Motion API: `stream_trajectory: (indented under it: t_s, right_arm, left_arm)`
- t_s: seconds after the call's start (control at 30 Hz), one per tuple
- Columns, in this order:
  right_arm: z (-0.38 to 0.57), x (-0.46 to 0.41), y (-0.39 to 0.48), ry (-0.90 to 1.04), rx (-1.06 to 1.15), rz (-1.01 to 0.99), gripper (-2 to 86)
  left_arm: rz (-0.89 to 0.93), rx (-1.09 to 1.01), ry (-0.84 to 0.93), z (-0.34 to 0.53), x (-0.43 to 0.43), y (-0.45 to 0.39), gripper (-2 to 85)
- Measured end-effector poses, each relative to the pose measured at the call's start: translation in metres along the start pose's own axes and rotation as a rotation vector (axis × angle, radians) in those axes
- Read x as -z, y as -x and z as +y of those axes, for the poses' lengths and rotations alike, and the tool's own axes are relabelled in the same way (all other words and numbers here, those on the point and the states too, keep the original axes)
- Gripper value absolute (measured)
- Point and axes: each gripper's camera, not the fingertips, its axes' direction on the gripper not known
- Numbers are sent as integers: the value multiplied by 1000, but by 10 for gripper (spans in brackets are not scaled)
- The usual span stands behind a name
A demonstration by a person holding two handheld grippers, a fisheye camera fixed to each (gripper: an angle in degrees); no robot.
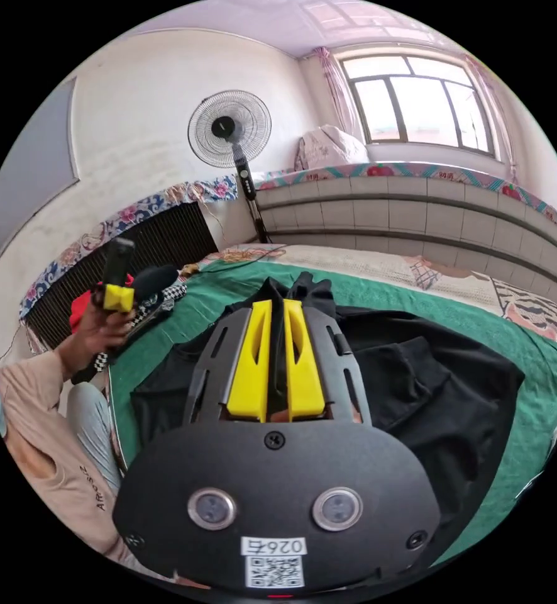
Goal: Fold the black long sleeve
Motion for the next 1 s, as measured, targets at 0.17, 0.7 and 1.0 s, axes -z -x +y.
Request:
stream_trajectory:
  t_s: [0.17, 0.7, 1.0]
  right_arm:
    - [-56, -105, 22, 129, -54, 95, 97]
    - [-23, 100, 102, 25, 367, -377, 3]
    - [101, 127, 35, 210, -166, -312, 34]
  left_arm:
    - [-206, 154, -30, 56, 26, 30, -10]
    - [-362, 91, -138, 21, 48, 61, 96]
    - [-328, 263, 8, 62, -43, 50, 151]
